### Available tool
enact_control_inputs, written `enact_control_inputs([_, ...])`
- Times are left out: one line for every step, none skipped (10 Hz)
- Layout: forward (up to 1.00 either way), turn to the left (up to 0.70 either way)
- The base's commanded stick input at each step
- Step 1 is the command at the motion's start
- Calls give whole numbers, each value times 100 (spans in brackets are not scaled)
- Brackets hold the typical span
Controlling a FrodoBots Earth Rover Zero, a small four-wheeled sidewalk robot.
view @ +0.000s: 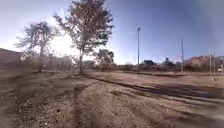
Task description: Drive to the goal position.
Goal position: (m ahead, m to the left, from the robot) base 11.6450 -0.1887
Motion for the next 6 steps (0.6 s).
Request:
enact_control_inputs([50,0])
enact_control_inputs([50,0])
enact_control_inputs([50,0])
enact_control_inputs([50,0])
enact_control_inputs([50,0])
enact_control_inputs([50,0])
